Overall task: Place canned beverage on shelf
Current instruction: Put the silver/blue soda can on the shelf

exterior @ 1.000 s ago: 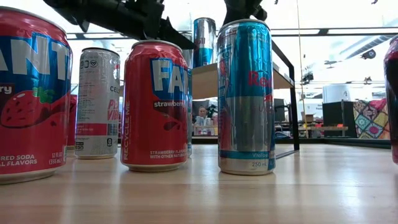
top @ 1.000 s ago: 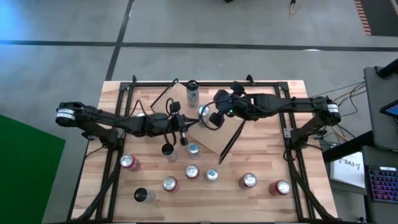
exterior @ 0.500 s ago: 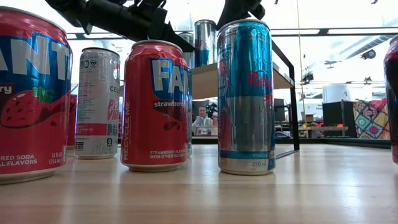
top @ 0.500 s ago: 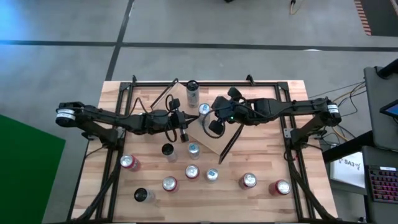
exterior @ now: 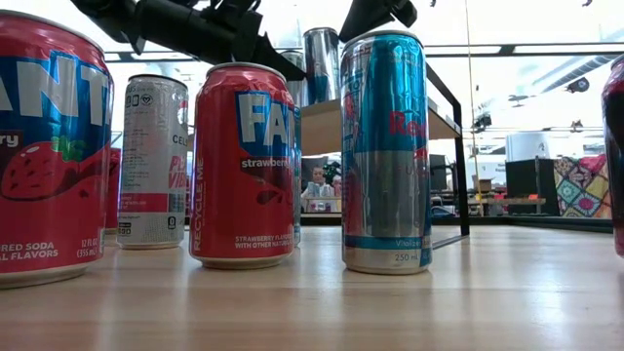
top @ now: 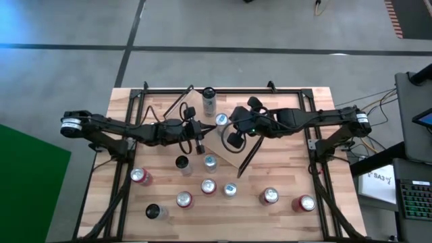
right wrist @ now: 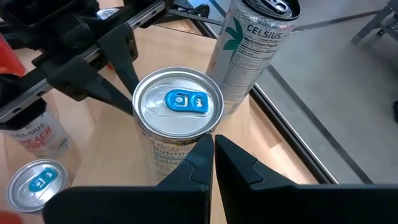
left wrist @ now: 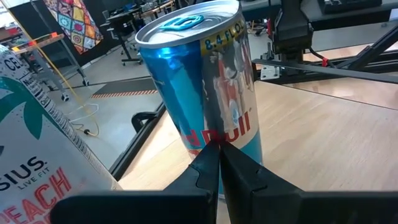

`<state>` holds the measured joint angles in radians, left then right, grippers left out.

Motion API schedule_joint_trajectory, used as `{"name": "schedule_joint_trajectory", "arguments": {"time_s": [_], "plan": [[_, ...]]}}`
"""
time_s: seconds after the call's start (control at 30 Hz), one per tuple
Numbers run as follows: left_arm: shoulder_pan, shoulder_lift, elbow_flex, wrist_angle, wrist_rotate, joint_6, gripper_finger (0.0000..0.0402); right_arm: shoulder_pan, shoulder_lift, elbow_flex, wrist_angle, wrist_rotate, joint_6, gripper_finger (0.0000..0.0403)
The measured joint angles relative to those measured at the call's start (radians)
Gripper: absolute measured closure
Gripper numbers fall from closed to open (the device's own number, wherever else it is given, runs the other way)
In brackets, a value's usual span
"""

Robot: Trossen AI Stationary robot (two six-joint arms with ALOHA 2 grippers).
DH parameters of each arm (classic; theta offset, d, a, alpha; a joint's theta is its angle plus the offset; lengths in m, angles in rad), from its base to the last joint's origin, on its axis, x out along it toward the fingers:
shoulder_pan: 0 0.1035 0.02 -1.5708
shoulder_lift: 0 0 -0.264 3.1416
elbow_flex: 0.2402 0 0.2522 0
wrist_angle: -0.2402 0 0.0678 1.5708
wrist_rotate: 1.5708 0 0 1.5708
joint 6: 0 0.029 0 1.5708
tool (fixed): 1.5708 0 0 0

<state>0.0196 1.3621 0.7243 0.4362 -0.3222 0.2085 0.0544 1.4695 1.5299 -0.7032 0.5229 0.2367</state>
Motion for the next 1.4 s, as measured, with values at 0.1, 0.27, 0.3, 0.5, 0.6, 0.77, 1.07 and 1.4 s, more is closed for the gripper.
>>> {"name": "schedule_joint_trajectory", "arguments": {"time_s": [0.1,0.27,0.3,0.5,0.6,0.77,1.07,1.4], "plan": [[0.0,0.0,0.0,0.0,0.001,-0.001,0.0402,0.0,-0.001,0.0,-0.002,0.0,0.0,0.0394],[0.0,0.0,0.0,0.0,0.044,-0.008,0.0402,-0.002,-0.013,0.001,-0.026,0.046,-0.001,0.0394],[0.0,0.0,0.0,0.0,0.054,-0.008,0.0402,-0.002,-0.018,0.001,-0.036,0.065,0.0,0.0394],[-0.002,-0.001,0.0,0.0,0.054,-0.026,0.0402,-0.002,-0.034,0.002,-0.056,0.105,0.012,0.0394],[-0.013,-0.003,0.0,-0.001,0.054,-0.035,0.0402,0.007,-0.051,0.002,-0.072,0.105,0.022,0.0394],[-0.025,-0.003,0.0,-0.007,0.245,0.0,0.0402,0.032,-0.088,0.002,-0.165,0.105,0.079,0.0394],[-0.021,-0.002,0.0,0.015,0.095,0.019,0.0402,0.063,-0.106,-0.005,-0.183,0.106,0.107,0.0394],[-0.018,-0.002,0.0,0.101,0.096,0.009,0.0402,0.061,-0.078,-0.018,-0.18,0.109,0.105,0.0394]]}}
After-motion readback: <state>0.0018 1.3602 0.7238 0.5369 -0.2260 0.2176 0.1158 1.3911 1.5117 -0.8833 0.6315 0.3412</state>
